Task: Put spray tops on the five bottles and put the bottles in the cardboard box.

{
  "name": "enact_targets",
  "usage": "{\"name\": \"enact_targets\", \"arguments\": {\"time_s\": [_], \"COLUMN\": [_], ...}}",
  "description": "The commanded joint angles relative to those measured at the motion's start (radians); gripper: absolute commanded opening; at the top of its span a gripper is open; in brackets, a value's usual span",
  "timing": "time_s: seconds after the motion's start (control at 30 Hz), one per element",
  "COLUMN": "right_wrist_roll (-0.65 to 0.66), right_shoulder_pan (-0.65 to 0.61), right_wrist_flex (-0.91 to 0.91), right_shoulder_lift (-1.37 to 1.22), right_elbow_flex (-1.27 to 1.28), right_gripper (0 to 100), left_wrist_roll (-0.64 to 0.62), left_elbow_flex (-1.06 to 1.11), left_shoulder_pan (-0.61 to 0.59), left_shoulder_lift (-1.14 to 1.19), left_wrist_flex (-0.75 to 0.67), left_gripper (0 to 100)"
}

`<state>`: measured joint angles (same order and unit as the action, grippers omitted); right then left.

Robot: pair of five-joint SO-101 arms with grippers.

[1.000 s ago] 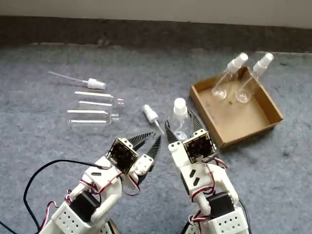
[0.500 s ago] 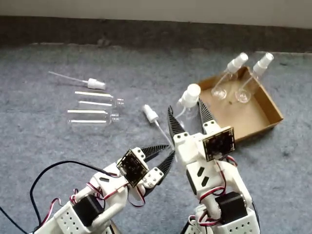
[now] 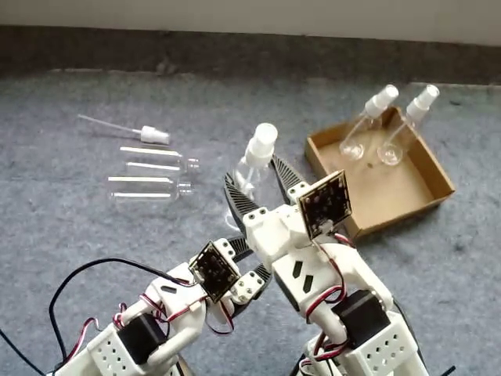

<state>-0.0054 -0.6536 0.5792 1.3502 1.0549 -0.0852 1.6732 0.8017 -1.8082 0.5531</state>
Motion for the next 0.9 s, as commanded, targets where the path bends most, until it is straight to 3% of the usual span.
{"name": "enact_targets", "arguments": {"time_s": [0.0, 0.33, 0.5, 0.87], "right_wrist_roll": [-0.009, -0.008, 0.051, 0.167], "right_shoulder_pan": [-0.015, -0.015, 0.027, 0.438], "right_wrist_flex": [0.091, 0.194, 0.203, 0.272], "right_shoulder_lift": [0.033, 0.193, 0.220, 0.208], "right_elbow_flex": [-0.064, -0.030, -0.030, -0.030], "right_gripper": [8.4, 8.4, 8.4, 8.4], "left_wrist_roll": [0.000, 0.000, 0.000, 0.000], "left_elbow_flex": [0.019, 0.019, 0.021, 0.021], "left_shoulder_pan": [-0.096, -0.222, -0.193, -0.196], "left_shoulder_lift": [-0.012, -0.012, -0.012, -0.012], "left_wrist_flex": [-0.046, -0.124, -0.120, -0.118], "left_gripper": [0, 0, 0, 0]}}
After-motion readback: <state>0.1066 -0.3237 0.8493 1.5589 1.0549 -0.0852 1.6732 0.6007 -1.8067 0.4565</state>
